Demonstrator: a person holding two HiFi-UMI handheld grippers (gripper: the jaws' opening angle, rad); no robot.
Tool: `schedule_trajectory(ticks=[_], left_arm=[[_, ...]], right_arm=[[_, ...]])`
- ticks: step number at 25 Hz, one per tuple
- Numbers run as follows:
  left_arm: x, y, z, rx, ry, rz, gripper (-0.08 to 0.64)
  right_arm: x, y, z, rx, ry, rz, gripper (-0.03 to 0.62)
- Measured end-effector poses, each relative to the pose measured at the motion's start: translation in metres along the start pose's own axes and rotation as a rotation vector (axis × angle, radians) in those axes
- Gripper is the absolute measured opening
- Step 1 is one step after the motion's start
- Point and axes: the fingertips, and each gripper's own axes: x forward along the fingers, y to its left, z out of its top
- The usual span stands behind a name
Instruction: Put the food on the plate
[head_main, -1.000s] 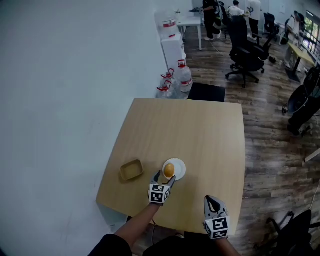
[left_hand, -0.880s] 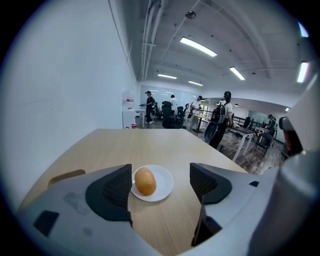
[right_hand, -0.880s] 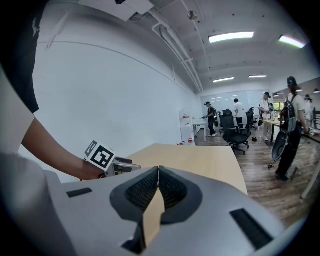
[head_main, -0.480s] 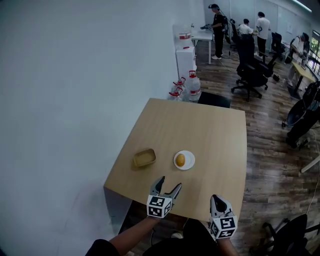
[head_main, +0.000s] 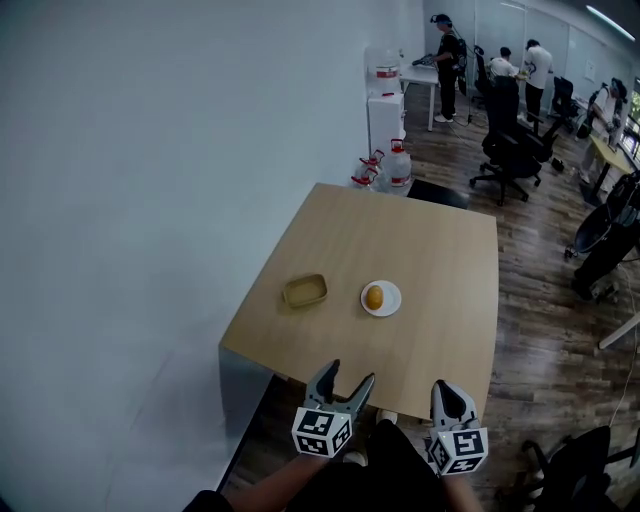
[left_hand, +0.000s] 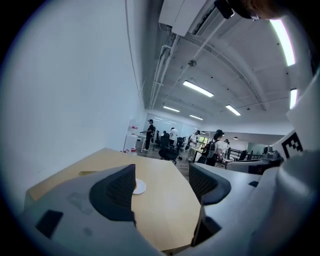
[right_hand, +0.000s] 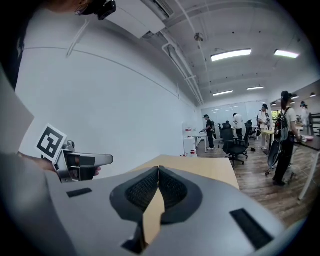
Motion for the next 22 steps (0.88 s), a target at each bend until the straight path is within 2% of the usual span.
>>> schedule_trajectory(ticks=[3,4,5,6,12,17,22], left_arm=[[-0.026,-0.015,0.005,-0.016,-0.019,-0.005,0.314],[-0.035,-0.019,0.007,-0.016,-0.032,-0.002,0.226],[-0.042,-0.022,0.008,-0.017,-0.049,-0.004,0.108],[-0.048,-0.027,0.009,-0.017,-0.066,-0.011,0.072],[-0.069,-0.043,0.004,-0.008,-0.105,-0.033,0.035],[-0.084,-0.031,-0.005,-0.008,-0.094,-0.015,0.029],[-0.083,-0.018,0.004,0.002,-0.111,0.001,0.025]], right_arm=[[-0.015,0.013,0.013,-0.025,-0.027,0.000,0.060],[-0.019,0.018,0.014,-0.037,-0.032,-0.002,0.060],[-0.023,0.023,0.014,-0.048,-0.034,-0.005,0.060],[-0.026,0.027,0.014,-0.057,-0.034,-0.008,0.060],[-0.041,0.039,0.011,-0.085,-0.020,-0.022,0.060],[-0.043,0.050,0.001,-0.094,-0.018,-0.029,0.060],[-0.038,0.054,0.004,-0.105,-0.025,-0.018,0.060]])
